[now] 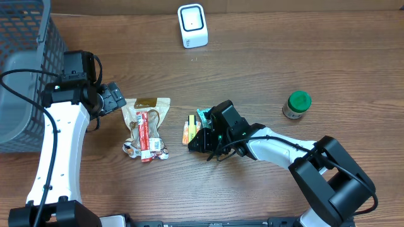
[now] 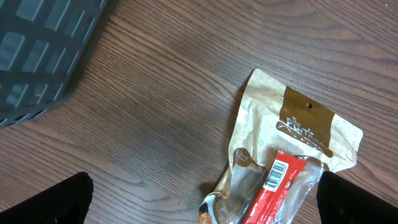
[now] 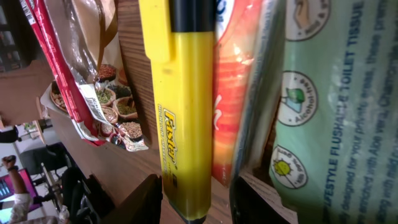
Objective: Scan the item barcode
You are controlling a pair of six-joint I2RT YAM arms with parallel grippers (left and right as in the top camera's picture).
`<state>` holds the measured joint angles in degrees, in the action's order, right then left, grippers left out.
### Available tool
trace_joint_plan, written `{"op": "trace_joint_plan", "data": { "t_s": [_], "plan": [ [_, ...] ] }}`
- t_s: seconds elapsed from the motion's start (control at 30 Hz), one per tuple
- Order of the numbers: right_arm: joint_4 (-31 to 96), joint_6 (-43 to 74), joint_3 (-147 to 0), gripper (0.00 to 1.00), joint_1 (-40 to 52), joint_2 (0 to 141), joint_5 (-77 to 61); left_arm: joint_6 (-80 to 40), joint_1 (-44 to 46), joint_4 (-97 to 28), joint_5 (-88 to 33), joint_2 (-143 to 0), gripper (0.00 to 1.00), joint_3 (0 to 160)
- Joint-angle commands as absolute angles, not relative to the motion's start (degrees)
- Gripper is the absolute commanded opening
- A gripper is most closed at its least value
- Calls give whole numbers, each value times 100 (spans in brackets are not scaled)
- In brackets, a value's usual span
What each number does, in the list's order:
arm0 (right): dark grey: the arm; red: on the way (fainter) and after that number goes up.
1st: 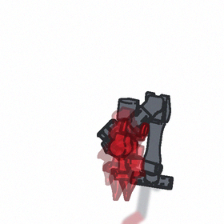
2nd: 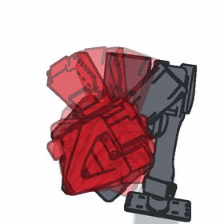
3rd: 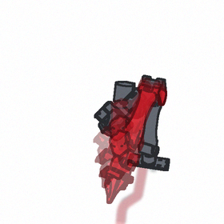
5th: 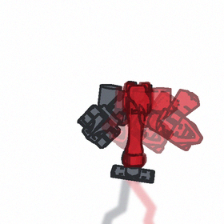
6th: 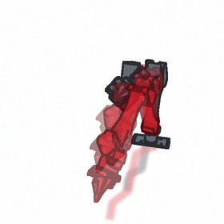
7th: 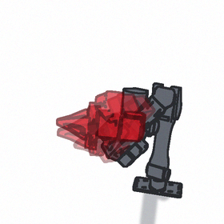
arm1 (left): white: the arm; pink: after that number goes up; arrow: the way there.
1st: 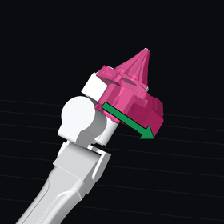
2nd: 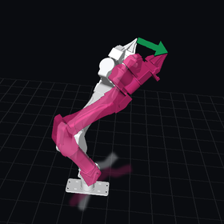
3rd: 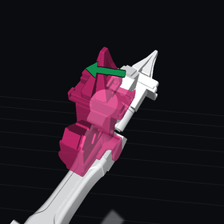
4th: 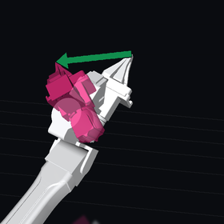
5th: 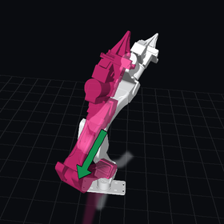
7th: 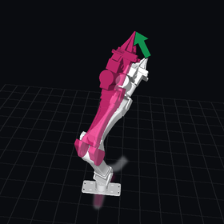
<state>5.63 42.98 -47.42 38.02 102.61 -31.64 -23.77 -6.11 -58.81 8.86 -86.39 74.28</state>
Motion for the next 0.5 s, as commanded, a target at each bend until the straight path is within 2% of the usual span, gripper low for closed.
{"op": "trace_joint_plan", "data": {
  "t_s": [0.0, 0.13, 0.47],
  "plan": [
    [541, 4560, -4683, 37, 3826, 10256, -3114, -2355, -620, -5887, 943, -8672, 100, 7406],
    [548, 4727, -4683, 42, 3826, 10256, -3116, -2355, -620, -5889, 943, -8672, 100, 7406],
    [563, 4825, -4683, 43, 3830, 10261, -3050, -2355, -620, -5889, 943, -8672, 100, 7406]
  ]
}}
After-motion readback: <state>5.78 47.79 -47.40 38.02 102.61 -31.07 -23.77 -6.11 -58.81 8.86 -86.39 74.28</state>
